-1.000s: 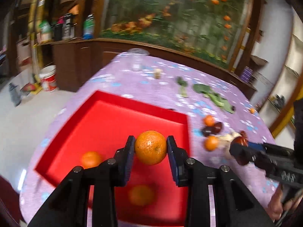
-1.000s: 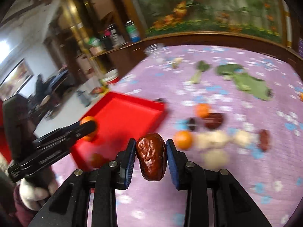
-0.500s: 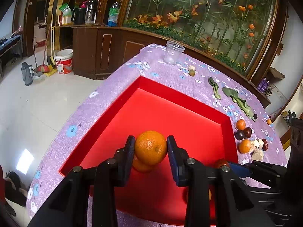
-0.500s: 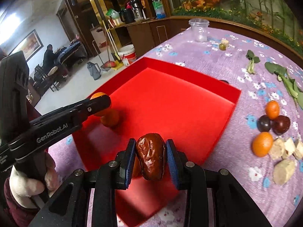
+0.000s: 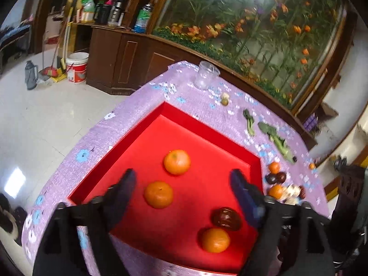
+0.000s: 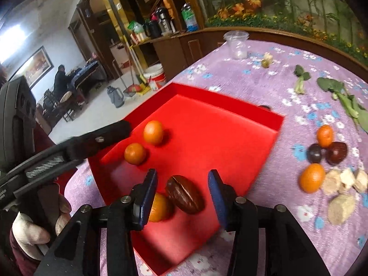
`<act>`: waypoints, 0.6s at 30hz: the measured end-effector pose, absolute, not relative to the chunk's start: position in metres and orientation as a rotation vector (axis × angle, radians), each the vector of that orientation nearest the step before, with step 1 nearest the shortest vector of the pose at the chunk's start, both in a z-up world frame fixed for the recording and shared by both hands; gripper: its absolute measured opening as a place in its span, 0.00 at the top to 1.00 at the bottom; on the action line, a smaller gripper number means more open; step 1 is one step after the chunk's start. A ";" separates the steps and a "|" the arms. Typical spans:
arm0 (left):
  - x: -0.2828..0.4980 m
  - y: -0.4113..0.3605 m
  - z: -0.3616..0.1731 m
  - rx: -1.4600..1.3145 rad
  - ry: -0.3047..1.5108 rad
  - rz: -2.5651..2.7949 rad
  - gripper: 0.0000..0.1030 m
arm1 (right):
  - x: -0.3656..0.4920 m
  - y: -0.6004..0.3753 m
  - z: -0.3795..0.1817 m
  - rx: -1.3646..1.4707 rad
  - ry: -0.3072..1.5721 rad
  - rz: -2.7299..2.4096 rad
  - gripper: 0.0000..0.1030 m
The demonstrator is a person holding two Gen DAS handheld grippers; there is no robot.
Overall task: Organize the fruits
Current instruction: 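Move both held items over the red tray and release them, then grasp an orange with the left gripper while the right gripper grasps a white yam chunk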
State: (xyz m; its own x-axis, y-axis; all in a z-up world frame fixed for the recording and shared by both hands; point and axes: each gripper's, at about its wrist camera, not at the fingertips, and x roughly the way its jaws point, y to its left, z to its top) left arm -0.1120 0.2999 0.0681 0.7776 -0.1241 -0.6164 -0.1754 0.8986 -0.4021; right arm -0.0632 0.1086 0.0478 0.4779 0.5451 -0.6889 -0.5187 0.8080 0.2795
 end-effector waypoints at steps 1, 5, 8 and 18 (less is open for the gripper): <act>-0.117 0.298 0.073 -0.482 0.665 0.028 0.08 | -0.065 0.100 0.053 0.046 0.833 0.622 0.47; -0.143 0.286 0.081 -0.600 0.534 -0.133 0.06 | -0.076 0.061 0.070 0.120 0.725 0.552 0.20; -0.156 0.267 0.079 -0.666 0.491 -0.254 0.06 | -0.078 0.028 0.075 0.178 0.698 0.527 0.14; -0.167 0.214 0.089 -0.508 0.646 -0.209 0.06 | -0.104 -0.081 0.074 0.247 0.700 0.302 0.14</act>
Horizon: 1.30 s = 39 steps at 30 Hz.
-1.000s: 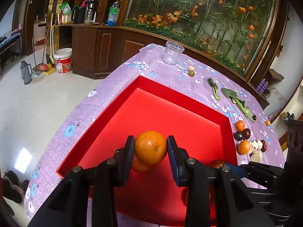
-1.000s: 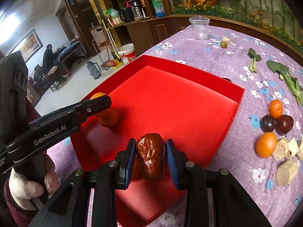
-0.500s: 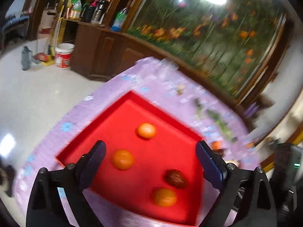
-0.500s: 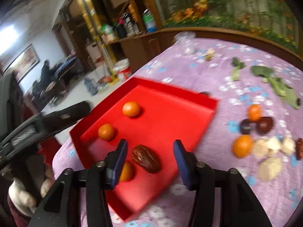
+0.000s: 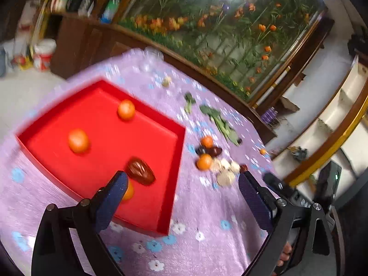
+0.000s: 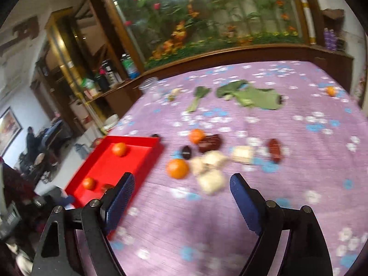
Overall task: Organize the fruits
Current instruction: 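Grasp an orange with the left gripper while the right gripper grasps a white yam chunk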
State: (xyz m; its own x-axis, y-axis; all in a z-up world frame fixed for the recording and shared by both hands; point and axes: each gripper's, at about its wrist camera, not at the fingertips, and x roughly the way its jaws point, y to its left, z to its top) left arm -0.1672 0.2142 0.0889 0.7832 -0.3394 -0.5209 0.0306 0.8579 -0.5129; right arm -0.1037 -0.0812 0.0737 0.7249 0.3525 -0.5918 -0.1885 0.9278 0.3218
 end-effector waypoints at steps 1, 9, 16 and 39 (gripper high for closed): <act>-0.172 0.214 0.101 -0.474 0.607 -0.184 0.06 | -0.107 -0.091 0.074 0.240 0.693 0.283 0.14; -0.189 0.178 0.195 -0.204 0.359 -0.173 0.00 | -0.118 -0.156 0.088 0.222 0.623 0.157 0.14; -0.142 0.143 0.137 -0.258 0.615 -0.264 0.00 | -0.107 -0.168 0.081 0.236 0.649 0.154 0.14; -0.029 0.081 0.038 -0.154 0.897 -0.316 0.35 | -0.037 -0.055 0.007 0.010 0.869 0.451 0.43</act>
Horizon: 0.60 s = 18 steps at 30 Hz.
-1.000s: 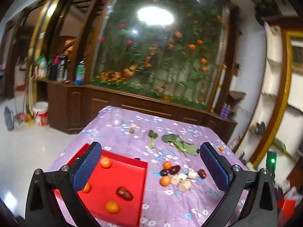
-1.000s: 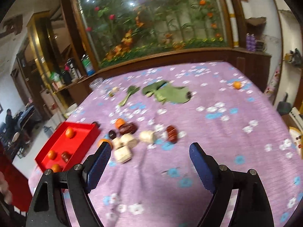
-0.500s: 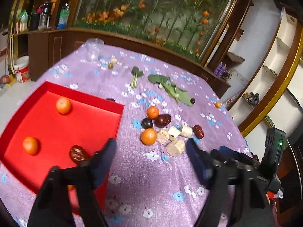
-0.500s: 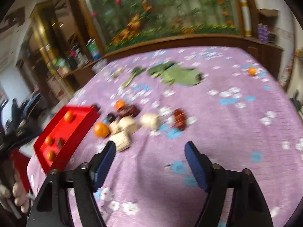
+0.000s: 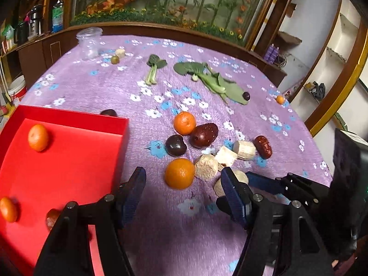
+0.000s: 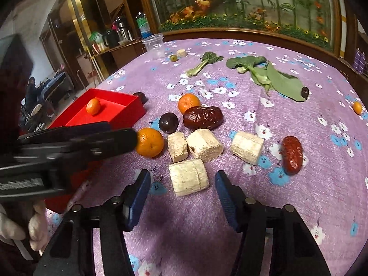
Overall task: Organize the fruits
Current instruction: 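Grasp an orange with the left gripper while the right gripper grasps a white yam chunk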
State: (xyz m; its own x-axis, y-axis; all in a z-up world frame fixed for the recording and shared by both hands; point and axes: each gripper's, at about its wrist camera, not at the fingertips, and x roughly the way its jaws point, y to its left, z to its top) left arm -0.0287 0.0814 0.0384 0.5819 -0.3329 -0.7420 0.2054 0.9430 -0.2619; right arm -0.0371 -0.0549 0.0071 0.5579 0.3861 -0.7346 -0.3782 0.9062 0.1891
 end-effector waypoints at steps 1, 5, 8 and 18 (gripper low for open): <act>-0.026 0.080 0.036 -0.154 0.903 -0.316 0.36 | -0.036 -0.054 0.006 0.005 0.872 0.449 0.44; -0.014 0.076 0.025 -0.152 0.935 -0.323 0.42 | -0.032 -0.049 0.001 -0.014 0.886 0.443 0.52; -0.011 0.073 0.021 -0.133 0.935 -0.310 0.44 | -0.031 -0.050 -0.001 -0.009 0.887 0.437 0.57; -0.017 0.061 0.023 -0.045 0.909 -0.331 0.55 | -0.031 -0.052 -0.001 0.006 0.888 0.420 0.65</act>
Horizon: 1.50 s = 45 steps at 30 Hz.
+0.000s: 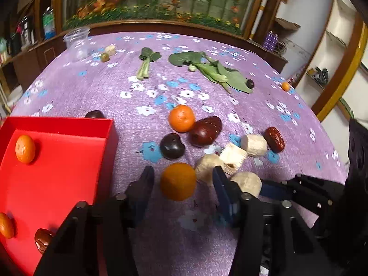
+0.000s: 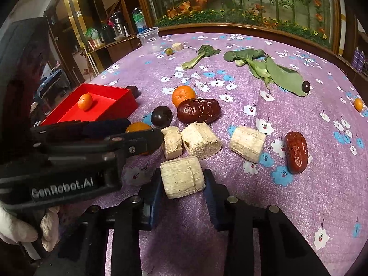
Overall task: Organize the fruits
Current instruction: 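Grasp an orange with the left gripper while the right gripper grasps a white yam chunk, then carry the orange and yam chunk into the red tray and open both grippers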
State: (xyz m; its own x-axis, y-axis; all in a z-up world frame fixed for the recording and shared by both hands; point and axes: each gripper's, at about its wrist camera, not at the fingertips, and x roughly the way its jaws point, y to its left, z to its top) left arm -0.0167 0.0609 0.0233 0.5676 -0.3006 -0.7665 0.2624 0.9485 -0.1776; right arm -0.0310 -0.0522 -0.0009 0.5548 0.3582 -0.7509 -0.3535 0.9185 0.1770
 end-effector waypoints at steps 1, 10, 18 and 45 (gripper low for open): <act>-0.017 0.059 0.023 -0.033 0.909 -0.333 0.59 | -0.031 -0.052 -0.001 0.007 0.891 0.418 0.65; -0.009 0.055 0.009 -0.010 0.957 -0.330 0.63 | -0.036 -0.061 0.002 0.046 0.900 0.408 0.65; -0.021 0.071 0.022 -0.102 0.917 -0.331 0.71 | -0.047 -0.063 0.008 0.057 0.896 0.417 0.65; -0.096 0.308 0.048 -0.357 0.727 0.110 0.71 | -0.051 0.104 0.056 -0.054 0.849 0.642 0.65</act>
